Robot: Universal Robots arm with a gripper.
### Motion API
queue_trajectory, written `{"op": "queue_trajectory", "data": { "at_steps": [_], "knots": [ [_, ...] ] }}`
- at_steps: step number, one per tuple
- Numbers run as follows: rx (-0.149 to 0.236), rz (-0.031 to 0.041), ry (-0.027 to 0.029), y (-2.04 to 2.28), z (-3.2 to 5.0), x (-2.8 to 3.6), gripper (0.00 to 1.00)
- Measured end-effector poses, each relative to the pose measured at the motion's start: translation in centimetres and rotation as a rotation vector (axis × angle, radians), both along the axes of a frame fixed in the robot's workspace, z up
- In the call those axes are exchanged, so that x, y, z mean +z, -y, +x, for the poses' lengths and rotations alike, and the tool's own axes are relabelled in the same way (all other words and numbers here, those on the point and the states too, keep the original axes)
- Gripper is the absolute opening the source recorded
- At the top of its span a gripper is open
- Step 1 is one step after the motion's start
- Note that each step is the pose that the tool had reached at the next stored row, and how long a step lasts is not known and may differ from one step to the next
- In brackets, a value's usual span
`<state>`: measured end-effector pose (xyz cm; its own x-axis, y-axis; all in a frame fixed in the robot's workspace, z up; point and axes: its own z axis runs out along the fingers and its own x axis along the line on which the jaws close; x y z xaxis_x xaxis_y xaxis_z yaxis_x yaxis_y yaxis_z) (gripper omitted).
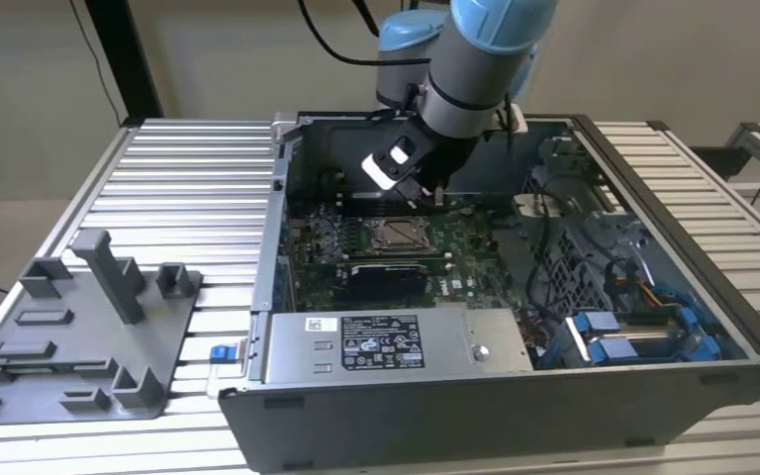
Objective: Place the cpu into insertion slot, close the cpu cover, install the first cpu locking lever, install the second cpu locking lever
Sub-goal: 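Install the first cpu locking lever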
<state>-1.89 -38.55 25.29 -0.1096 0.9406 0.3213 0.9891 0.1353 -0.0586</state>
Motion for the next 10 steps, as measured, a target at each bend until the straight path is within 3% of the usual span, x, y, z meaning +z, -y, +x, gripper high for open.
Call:
{"op": "queue_trajectory", "data": {
  "at_steps": [1, 4, 6, 10],
  "knots": [
    [0.0, -0.0035, -0.0078, 0.51, 0.42, 0.0, 0.0],
    [0.0, -0.0074, -0.0179, 1.62, 0.68, 0.0, 0.0],
    [0.0, -0.0167, -0.0195, 1.73, 0.85, -0.08, 0.0],
    [0.0, -0.0275, -0.0194, 1.73, 1.28, -0.7, 0.0]
  ]
}}
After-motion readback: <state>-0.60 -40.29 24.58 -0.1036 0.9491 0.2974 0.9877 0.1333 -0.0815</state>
